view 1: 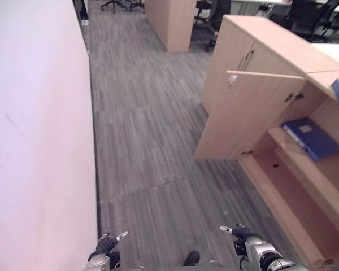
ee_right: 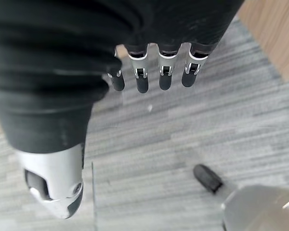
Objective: Put the empty folder in the office cabinet
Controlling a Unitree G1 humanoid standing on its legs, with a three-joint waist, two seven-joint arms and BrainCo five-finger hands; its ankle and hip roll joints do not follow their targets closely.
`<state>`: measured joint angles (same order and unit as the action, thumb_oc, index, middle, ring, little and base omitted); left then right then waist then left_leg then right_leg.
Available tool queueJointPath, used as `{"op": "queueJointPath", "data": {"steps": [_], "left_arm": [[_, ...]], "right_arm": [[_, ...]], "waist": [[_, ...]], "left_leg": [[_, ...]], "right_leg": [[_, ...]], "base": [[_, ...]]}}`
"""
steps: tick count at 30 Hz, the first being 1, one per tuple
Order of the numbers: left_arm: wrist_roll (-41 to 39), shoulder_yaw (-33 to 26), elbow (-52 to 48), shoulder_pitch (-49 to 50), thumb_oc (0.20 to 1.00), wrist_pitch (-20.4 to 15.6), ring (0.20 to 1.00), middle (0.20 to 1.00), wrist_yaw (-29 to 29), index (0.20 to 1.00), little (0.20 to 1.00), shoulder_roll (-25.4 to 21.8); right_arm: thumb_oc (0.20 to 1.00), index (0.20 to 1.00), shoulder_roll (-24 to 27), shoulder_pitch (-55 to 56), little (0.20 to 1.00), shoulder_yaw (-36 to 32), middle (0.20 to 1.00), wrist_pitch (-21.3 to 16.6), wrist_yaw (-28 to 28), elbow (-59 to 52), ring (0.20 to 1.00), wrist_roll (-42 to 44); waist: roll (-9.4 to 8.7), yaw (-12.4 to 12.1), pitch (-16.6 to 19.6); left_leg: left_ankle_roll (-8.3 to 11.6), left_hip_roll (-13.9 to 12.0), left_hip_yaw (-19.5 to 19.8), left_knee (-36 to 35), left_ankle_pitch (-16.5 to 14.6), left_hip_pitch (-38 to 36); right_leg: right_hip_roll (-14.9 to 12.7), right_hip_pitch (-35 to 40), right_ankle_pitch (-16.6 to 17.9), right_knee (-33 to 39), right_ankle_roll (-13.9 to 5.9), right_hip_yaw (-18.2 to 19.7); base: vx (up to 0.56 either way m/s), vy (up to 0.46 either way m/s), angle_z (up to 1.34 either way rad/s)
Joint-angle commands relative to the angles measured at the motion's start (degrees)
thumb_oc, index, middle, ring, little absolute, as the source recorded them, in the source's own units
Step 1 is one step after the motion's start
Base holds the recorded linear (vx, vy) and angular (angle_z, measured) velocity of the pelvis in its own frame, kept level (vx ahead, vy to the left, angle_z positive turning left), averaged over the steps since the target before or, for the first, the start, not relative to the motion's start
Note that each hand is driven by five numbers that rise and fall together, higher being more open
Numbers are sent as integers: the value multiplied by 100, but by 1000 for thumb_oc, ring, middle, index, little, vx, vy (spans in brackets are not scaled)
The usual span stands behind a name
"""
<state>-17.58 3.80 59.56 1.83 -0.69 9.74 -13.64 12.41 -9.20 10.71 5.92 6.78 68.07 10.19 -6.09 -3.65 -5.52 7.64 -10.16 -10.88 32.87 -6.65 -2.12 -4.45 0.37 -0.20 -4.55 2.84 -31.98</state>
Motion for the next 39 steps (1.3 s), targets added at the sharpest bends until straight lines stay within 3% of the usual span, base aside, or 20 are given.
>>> {"op": "queueJointPath", "data": {"steps": [1,2,4,6,9,10,12,13,15,16,17,19,21,25,30,33,37,39], "left_arm": [[-24,96,-182,-121,1000,-160,1000,1000,38,1000,1000,-176],[-59,90,-159,-111,1000,-151,1000,1000,43,1000,1000,-156],[-44,90,-200,-58,1000,-147,1000,1000,22,1000,1000,-159],[-39,85,-214,-35,1000,-140,1000,1000,15,1000,1000,-168],[-95,87,-239,28,1000,-157,1000,1000,31,1000,1000,-204],[-96,88,-238,29,1000,-158,1000,1000,31,1000,1000,-204],[-135,81,-241,47,1000,-193,1000,1000,42,1000,1000,-203],[-177,80,-306,59,1000,-202,1000,1000,43,1000,1000,-208],[-204,80,-287,40,1000,-213,1000,1000,46,1000,1000,-211],[-204,80,-287,40,1000,-213,1000,1000,46,1000,1000,-211],[-206,98,-252,31,1000,-226,1000,1000,46,1000,1000,-205],[-215,98,-229,14,1000,-228,1000,1000,52,1000,1000,-203],[-216,108,-177,34,1000,-242,1000,1000,30,1000,1000,-198],[-121,188,-166,-13,1000,-239,1000,1000,-10,1000,1000,-219],[-77,194,-119,-57,1000,-236,1000,1000,2,1000,1000,-246],[-47,110,-35,-19,1000,-219,1000,1000,-11,1000,1000,-267],[15,62,5,20,1000,-207,1000,1000,-29,1000,1000,-290],[115,64,-3,40,1000,-164,1000,1000,-94,1000,1000,-338]], "right_arm": [[1000,1000,122,-361,1000,32,1000,-119,142,232,1000,267],[1000,1000,147,-343,1000,14,1000,-109,161,294,1000,279],[1000,1000,184,-312,1000,0,1000,-106,177,366,1000,261],[1000,1000,202,-305,1000,4,1000,-100,178,412,1000,225],[1000,1000,246,-240,1000,26,1000,-90,166,504,1000,146],[1000,1000,246,-239,1000,27,1000,-90,166,504,1000,146],[1000,1000,258,-214,1000,5,1000,-106,197,550,1000,112],[1000,1000,281,-231,1000,-8,1000,-97,206,569,1000,104],[1000,1000,299,-255,1000,-12,1000,-90,220,599,1000,87],[1000,1000,299,-255,1000,-12,1000,-90,220,599,1000,87],[1000,1000,301,-279,1000,0,1000,-88,218,608,1000,72],[1000,1000,299,-289,1000,12,1000,-87,217,603,1000,69],[1000,1000,252,-250,1000,32,1000,-109,199,589,1000,66],[1000,1000,194,-193,1000,-7,1000,-121,194,593,1000,103],[1000,1000,124,-179,1000,-29,1000,-102,160,573,1000,93],[1000,1000,65,-179,1000,-31,1000,-74,77,582,1000,10],[1000,1000,30,-147,1000,-47,1000,-53,25,537,1000,-34],[1000,1000,32,-143,1000,-47,1000,-45,-34,503,1000,-144]], "waist": [[-2,-185,-333],[-40,-225,-379],[-130,-303,-417],[-153,-344,-436],[-145,-492,-553],[-150,-492,-557],[-33,-540,-633],[15,-564,-649],[107,-581,-661],[106,-581,-661],[181,-589,-656],[198,-607,-666],[255,-632,-558],[191,-543,-435],[116,-504,-267],[137,-506,-124],[171,-479,-60],[233,-443,-96]], "left_leg": [[-34,-507,-142,15,734,-269],[-140,-526,-165,183,748,47],[-296,-387,-79,-45,397,456],[-340,-284,-2,-241,284,627],[-353,301,718,-1149,203,1122],[-355,309,716,-1170,210,1106],[-268,627,1325,-2201,954,1313],[-251,693,1533,-2480,1126,1363],[-223,781,1907,-2938,1324,1460],[-223,781,1907,-2940,1325,1459],[-182,843,2164,-3173,1423,1538],[-165,865,2244,-3172,1465,1561],[-163,901,2612,-3343,1529,1318],[-244,968,2494,-3186,1417,1181],[-487,1066,2181,-3070,1117,1032],[-735,1157,1889,-3212,903,718],[-872,1247,1730,-3400,820,485],[-1049,1384,1603,-3483,693,268]], "right_leg": [[140,231,-144,455,-464,124],[195,359,-224,555,-395,235],[195,495,-233,692,-433,416],[182,543,-248,708,-455,518],[189,714,-364,634,-444,989],[182,721,-367,633,-445,988],[273,804,-354,661,-431,1143],[319,853,-386,644,-427,1229],[403,881,-489,566,-415,1391],[403,881,-489,566,-415,1391],[480,919,-588,507,-404,1608],[495,940,-620,472,-393,1693],[589,999,-686,474,-381,1950],[474,1087,-742,533,-443,2083],[232,1090,-756,446,-614,2278],[-4,909,-740,91,-817,2444],[-153,709,-703,-287,-981,2519],[-423,282,-302,-1284,-1150,2457]], "base": [[83,-174,-80],[80,-130,-72],[106,-102,-27],[74,-6,-58],[89,26,-53],[104,32,-62],[90,62,-65],[86,69,-27],[124,41,-32],[184,81,-54],[169,84,-52],[166,77,-75],[243,110,-106],[221,136,-31],[197,170,-36],[201,236,-49],[139,192,-46],[130,243,-48]]}}
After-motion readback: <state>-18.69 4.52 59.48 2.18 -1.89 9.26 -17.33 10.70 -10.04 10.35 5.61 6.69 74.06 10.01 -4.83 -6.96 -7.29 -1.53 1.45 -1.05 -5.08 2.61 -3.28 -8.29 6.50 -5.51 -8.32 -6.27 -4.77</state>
